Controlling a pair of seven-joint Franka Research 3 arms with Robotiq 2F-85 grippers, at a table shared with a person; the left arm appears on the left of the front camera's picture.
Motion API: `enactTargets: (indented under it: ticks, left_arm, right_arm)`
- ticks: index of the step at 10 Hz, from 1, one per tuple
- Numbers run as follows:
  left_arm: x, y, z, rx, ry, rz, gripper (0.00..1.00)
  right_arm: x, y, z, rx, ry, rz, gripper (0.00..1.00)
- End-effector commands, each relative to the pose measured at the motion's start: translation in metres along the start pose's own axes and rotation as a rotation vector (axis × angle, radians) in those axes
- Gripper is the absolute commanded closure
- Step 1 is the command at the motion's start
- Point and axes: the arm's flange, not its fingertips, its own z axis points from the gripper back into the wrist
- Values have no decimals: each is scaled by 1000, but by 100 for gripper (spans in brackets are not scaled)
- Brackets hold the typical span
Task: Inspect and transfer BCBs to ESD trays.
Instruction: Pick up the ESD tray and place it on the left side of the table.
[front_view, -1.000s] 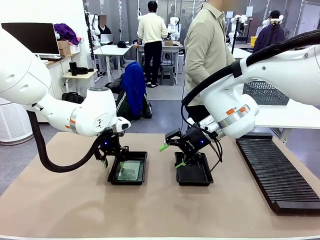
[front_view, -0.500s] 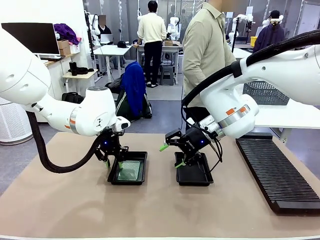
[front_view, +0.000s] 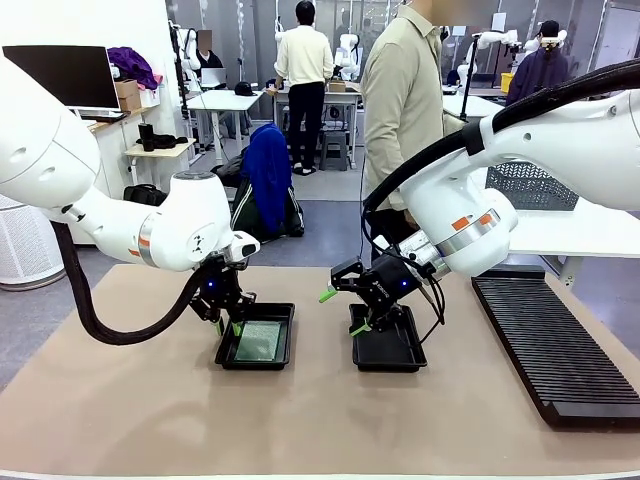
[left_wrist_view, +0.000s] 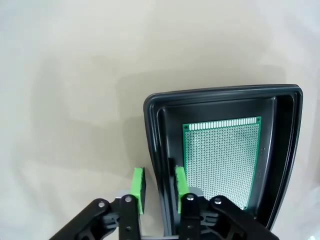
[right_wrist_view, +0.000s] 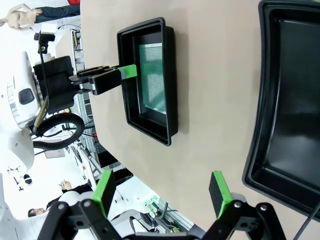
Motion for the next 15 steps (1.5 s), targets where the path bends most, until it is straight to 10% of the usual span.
enactTargets:
  ticks: [1,9,15]
  left_arm:
    - [-4,5,3,-9,-11,-3,71]
    - [0,4,-3,-14,9,-2,100]
    - [0,0,1,-4,0,5,100]
  right_arm:
    - [0,0,0,-5,0,-2,0]
    - [0,0,0,-5,0,-2,0]
    - [0,0,0,-5,0,-2,0]
